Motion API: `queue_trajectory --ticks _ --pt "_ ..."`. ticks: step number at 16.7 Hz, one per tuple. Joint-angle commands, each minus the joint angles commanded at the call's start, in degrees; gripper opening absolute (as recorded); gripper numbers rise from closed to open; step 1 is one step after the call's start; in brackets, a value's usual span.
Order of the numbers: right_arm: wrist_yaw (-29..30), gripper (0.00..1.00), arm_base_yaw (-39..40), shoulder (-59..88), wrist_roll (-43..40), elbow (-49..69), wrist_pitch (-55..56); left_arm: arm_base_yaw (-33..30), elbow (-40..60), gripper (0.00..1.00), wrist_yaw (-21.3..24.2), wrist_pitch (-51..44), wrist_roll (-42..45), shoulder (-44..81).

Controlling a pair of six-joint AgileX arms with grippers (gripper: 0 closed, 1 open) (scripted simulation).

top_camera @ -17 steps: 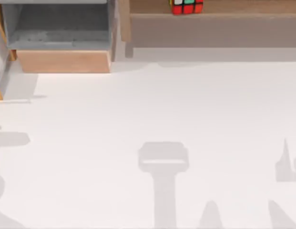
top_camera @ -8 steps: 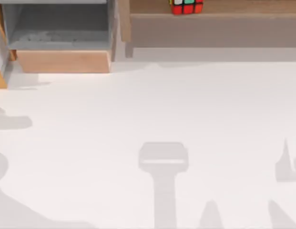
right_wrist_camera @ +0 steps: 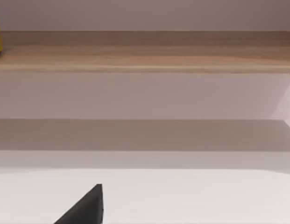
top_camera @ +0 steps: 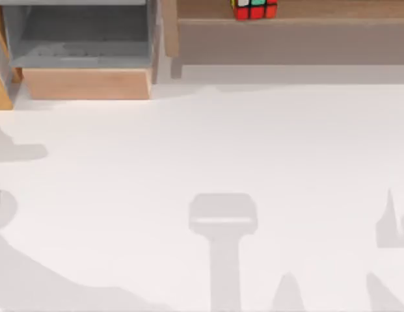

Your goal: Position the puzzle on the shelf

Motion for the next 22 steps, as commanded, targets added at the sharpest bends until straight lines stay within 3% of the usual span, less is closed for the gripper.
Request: queue_trajectory --ticks 8,13,22 --pt "0.0 1.00 0.0 0.0 0.0 0.0 0.0 -3.6 14.9 0.00 -3.4 -7.7 -0.1 6.8" --pt "0.0 1.00 0.0 0.0 0.0 0.0 0.0 -3.9 16.0 0.00 -3.8 -8.5 -0.3 7.3" --pt "0.0 1.00 0.0 0.0 0.0 0.0 0.0 -3.9 16.0 0.68 -3.8 -8.5 -0.3 7.3"
